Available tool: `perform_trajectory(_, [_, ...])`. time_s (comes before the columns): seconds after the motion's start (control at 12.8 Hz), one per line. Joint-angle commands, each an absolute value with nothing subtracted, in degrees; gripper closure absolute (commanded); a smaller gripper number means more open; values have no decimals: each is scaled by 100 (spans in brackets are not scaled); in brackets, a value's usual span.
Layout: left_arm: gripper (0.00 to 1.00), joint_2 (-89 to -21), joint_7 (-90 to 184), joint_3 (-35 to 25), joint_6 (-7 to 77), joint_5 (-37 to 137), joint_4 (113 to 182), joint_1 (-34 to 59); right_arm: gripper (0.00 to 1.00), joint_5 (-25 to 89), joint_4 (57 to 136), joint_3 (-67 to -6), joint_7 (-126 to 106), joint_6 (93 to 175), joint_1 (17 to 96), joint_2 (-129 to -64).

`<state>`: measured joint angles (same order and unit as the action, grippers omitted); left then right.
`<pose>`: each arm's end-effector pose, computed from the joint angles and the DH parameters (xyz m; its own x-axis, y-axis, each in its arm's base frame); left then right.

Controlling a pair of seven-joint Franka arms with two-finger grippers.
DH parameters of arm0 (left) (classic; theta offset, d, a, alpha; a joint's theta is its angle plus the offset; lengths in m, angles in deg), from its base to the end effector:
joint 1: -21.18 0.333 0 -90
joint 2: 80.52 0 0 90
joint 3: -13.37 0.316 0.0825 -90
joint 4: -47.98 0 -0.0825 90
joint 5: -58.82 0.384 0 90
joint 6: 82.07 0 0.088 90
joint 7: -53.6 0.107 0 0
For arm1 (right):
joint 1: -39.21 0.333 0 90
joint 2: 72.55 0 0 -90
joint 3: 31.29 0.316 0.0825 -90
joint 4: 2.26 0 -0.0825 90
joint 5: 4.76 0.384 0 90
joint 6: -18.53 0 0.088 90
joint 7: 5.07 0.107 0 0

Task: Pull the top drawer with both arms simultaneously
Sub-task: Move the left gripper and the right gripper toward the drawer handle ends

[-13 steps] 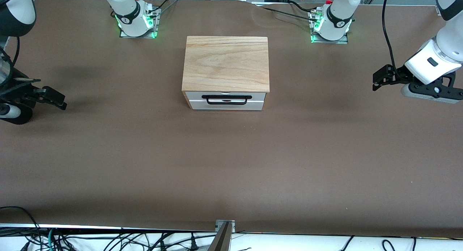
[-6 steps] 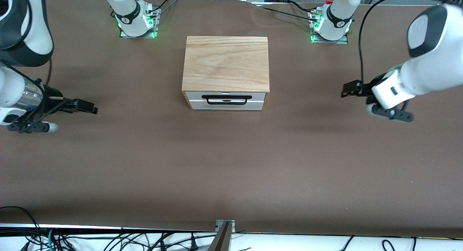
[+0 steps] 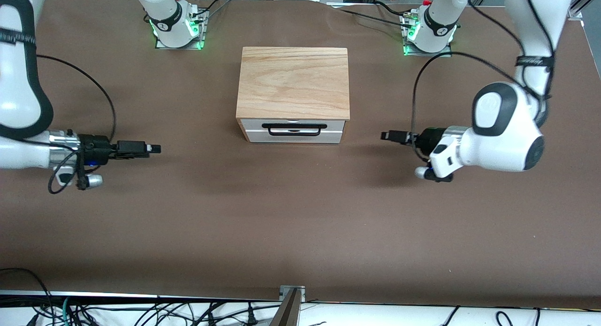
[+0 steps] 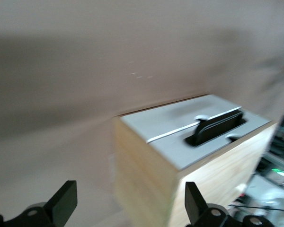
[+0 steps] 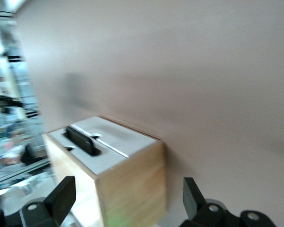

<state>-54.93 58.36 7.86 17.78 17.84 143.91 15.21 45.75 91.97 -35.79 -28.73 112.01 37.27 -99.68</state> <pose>0.6125 -0.1784 0.3425 0.9229 -0.1434 -0.3573 0.1207 -0.7734 0.6223 0.6400 0.0124 0.3410 0.9766 0.1051 -0.1874 -0.0819 -0.6244 -0.7768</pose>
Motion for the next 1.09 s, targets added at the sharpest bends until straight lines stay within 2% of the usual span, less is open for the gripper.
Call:
perform_trajectory(0.0, [0, -5188, 5939, 739, 2311, 1043, 14238, 1109, 0, 5541, 9573, -3490, -3703, 11134, 3718, -10128])
perform_trajectory(0.16, [0, -4864, 6499, 730, 2612, -88, 14238, 862, 0, 6262, 9863, -3393, -4563, 11143, 3806, -10391])
perform_trajectory(0.47, [0, -4354, 8379, 669, 2630, -1516, 14308, 747, 0, 7440, 10478, -3323, -6182, 11134, 4270, -10770])
perform_trajectory(0.78, [0, -4045, 10050, 423, 2578, -2359, 14606, 756, 0, 8013, 10523, -3314, -6387, 11134, 4877, -10938])
perform_trajectory(0.86, [3, -4045, 10315, 414, 2578, -2597, 14720, 747, 0, 8293, 10515, -3323, -6396, 11143, 5027, -10990])
perform_trajectory(1.01, [22, -4045, 10475, 379, 2412, -2757, 14826, 773, 0, 8689, 10515, -3323, -6396, 11195, 5299, -11026])
